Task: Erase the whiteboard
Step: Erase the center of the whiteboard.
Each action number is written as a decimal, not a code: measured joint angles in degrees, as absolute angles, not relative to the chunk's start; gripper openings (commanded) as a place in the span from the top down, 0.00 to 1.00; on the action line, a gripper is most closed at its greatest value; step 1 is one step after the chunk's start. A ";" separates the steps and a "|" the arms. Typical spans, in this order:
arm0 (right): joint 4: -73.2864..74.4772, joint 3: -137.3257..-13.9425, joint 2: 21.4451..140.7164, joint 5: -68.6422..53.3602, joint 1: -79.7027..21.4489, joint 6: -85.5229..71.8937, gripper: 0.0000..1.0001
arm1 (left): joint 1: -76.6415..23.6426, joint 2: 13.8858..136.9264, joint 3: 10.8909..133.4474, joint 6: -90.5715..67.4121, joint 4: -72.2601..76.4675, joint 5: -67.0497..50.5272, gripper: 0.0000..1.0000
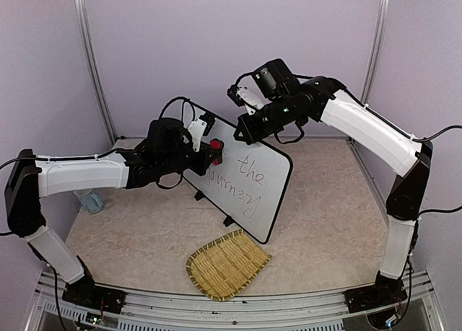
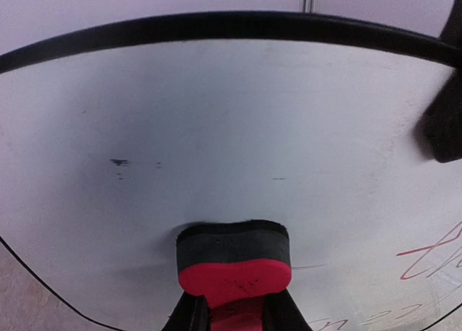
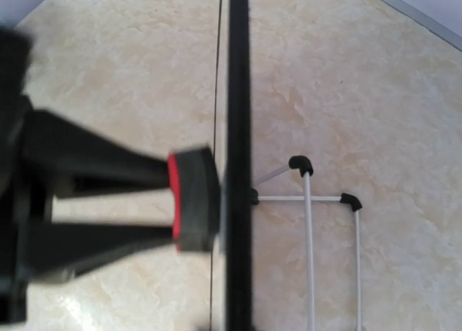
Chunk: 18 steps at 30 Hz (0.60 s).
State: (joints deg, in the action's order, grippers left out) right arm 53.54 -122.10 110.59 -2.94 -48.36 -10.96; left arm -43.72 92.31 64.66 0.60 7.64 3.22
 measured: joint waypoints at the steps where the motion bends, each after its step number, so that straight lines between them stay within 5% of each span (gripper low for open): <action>1: 53.54 -122.10 110.59 -3.01 -48.38 -10.79 1.00 | -44.23 92.09 64.66 0.89 7.68 3.18 0.83; 18: 53.34 -122.10 110.59 -2.90 -48.36 -10.02 1.00 | -46.24 92.27 64.77 1.26 9.58 6.07 0.83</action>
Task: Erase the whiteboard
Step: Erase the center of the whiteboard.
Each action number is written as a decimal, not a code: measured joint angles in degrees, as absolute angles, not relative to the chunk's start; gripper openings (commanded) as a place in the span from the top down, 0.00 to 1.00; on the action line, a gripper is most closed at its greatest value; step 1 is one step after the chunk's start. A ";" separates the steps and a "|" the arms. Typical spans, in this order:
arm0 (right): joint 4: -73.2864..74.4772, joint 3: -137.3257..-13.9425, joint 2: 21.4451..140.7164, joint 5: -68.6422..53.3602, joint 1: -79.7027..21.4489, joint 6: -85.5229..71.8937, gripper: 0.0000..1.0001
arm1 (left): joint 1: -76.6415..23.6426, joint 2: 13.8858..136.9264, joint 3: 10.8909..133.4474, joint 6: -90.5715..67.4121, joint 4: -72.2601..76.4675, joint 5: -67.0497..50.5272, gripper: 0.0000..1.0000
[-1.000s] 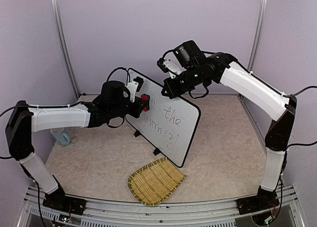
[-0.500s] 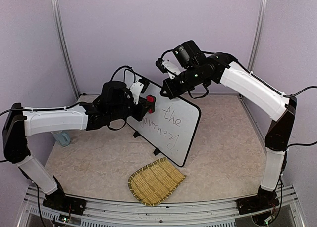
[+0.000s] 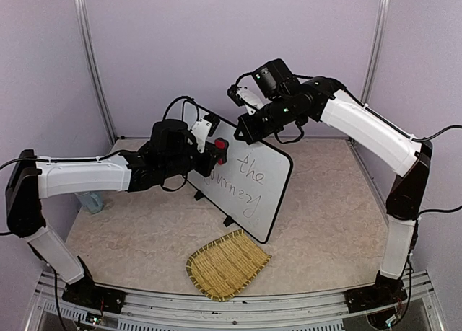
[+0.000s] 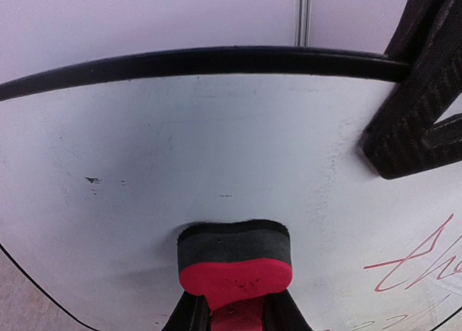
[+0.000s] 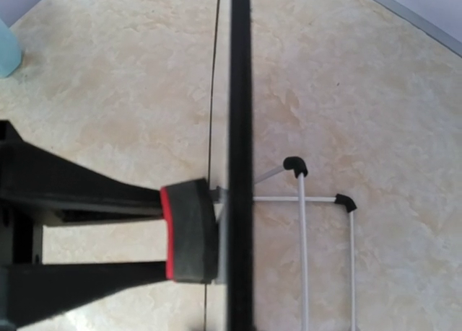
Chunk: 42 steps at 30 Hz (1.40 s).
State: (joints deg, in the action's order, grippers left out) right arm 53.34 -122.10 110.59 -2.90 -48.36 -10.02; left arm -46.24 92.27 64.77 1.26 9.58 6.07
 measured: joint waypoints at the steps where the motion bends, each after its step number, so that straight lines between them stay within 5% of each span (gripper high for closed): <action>1: 53.28 -122.10 110.59 -2.76 -48.34 -10.09 1.00 | -46.28 92.42 64.88 1.23 9.65 6.52 0.83; 21: 52.88 -122.10 110.69 -3.40 -48.90 -9.63 1.00 | -34.54 94.41 64.99 -0.36 12.03 14.74 0.83; 42: 53.28 -122.10 110.67 -1.63 -48.88 -11.46 1.00 | -44.40 93.51 64.01 2.24 15.38 15.51 0.83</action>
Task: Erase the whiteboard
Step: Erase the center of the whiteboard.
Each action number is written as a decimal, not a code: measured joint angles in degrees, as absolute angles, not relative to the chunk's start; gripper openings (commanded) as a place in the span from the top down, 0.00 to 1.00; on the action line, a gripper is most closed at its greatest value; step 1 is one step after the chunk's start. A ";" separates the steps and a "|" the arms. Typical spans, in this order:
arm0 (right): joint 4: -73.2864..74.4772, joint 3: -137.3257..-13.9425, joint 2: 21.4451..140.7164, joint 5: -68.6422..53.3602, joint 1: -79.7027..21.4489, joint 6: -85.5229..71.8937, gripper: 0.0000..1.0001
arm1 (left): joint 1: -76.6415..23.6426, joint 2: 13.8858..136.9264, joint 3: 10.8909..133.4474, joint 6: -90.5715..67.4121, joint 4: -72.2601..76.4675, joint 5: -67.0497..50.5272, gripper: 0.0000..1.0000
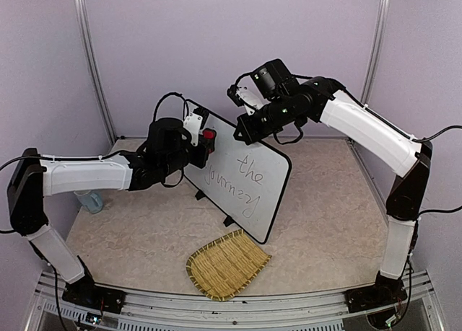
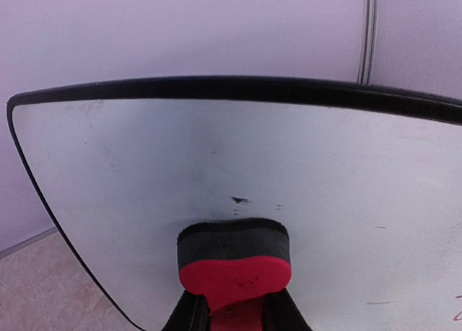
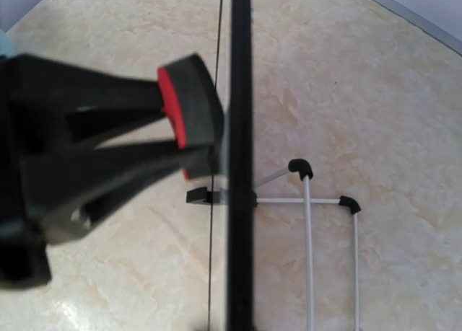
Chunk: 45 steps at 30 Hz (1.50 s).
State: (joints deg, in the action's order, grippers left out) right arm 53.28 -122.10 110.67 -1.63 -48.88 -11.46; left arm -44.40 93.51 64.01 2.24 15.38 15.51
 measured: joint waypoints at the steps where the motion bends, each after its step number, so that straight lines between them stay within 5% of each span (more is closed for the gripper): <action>1: 53.28 -122.10 110.67 -1.65 -48.88 -11.46 1.00 | -44.91 93.32 64.01 2.33 15.40 15.66 0.83; 12: 53.15 -122.10 110.67 -2.07 -48.88 -11.00 1.00 | -46.94 92.64 66.41 3.49 11.60 18.79 0.83; 25: 52.82 -122.10 110.67 -3.55 -49.10 -8.99 1.00 | -37.15 92.73 71.02 3.88 11.11 20.25 0.83; 45: 53.21 -122.10 110.67 -1.56 -49.08 -10.66 1.00 | -47.94 93.19 69.84 6.17 13.87 22.57 0.83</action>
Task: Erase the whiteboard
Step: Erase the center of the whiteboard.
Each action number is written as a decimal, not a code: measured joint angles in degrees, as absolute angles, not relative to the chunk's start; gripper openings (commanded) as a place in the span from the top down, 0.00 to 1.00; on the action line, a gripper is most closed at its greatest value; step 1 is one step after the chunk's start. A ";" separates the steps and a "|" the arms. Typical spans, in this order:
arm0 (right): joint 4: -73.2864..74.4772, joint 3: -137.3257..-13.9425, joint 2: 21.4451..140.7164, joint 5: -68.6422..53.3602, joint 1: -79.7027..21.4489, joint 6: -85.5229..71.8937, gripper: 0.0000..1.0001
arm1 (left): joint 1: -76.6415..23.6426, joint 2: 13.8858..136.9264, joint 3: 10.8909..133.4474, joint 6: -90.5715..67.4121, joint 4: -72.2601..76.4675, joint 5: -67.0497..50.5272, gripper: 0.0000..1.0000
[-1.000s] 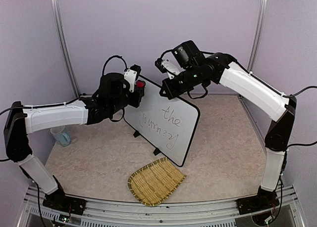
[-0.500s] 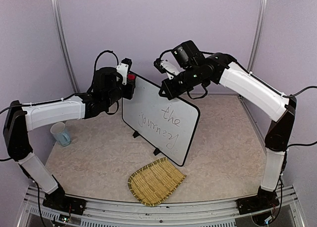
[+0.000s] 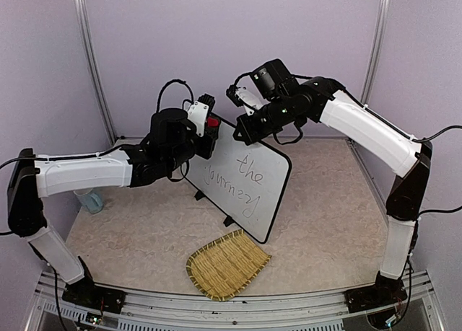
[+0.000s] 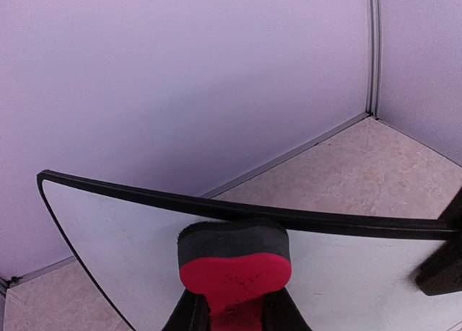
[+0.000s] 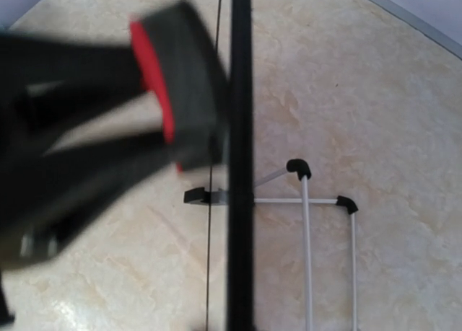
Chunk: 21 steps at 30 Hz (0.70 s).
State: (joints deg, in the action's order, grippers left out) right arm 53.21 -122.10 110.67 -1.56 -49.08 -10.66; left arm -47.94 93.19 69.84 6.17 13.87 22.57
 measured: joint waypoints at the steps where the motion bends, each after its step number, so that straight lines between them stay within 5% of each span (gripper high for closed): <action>1: 53.21 -122.10 110.67 -1.58 -49.08 -10.66 1.00 | -48.58 93.01 69.45 6.02 14.02 22.57 0.83; 21: 53.34 -122.21 110.67 -2.00 -49.08 -10.15 1.00 | -54.33 92.27 66.87 2.70 14.70 22.02 0.83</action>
